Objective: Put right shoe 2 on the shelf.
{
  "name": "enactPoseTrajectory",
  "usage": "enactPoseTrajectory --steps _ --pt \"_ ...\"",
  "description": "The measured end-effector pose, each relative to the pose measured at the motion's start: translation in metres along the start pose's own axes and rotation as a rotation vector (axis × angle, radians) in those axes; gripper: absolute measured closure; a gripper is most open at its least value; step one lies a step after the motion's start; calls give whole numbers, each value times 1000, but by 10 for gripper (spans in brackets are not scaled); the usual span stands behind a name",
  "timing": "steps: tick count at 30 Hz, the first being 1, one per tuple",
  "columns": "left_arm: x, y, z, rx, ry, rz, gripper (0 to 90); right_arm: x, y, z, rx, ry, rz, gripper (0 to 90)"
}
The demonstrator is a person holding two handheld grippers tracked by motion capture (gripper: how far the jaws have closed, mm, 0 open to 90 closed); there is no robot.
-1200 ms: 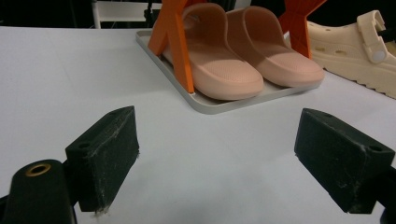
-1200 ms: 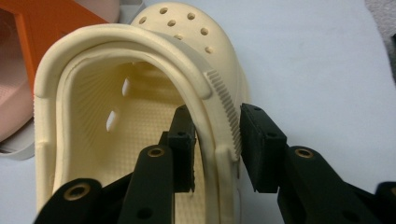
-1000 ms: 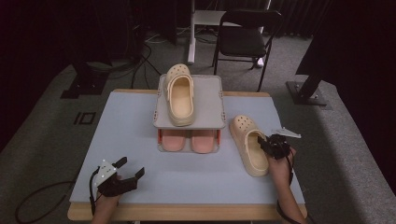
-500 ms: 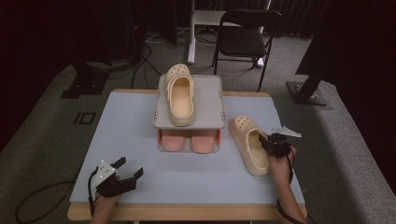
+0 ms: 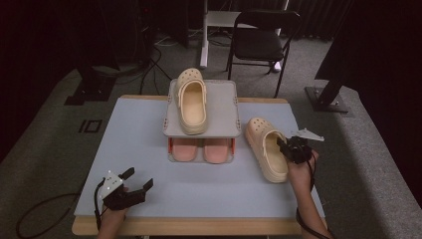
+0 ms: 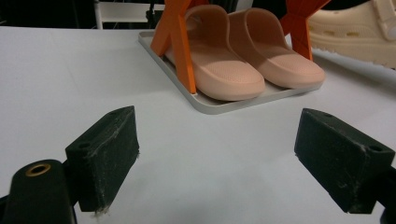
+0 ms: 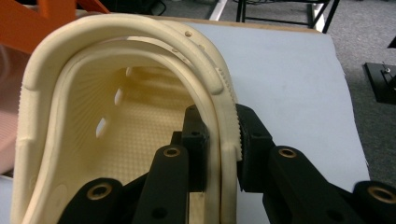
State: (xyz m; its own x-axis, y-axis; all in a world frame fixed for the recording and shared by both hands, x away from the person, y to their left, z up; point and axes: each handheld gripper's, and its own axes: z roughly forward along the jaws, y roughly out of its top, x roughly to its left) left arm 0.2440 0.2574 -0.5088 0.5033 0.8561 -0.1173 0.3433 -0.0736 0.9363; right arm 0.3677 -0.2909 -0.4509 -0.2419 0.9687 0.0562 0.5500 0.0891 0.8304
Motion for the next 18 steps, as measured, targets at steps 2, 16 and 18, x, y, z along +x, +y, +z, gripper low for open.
enactPoseTrajectory --steps 2,16,18 --pt "0 0 0 -1 -3 -2 135 2 4 -2 -11 6 -4 762" --pt "2 -1 -1 -3 -2 -5 135 4 40 -19 -73 72 -70 764" --pt "2 0 -1 -2 -1 -5 135 4 45 -23 -82 69 -82 763"
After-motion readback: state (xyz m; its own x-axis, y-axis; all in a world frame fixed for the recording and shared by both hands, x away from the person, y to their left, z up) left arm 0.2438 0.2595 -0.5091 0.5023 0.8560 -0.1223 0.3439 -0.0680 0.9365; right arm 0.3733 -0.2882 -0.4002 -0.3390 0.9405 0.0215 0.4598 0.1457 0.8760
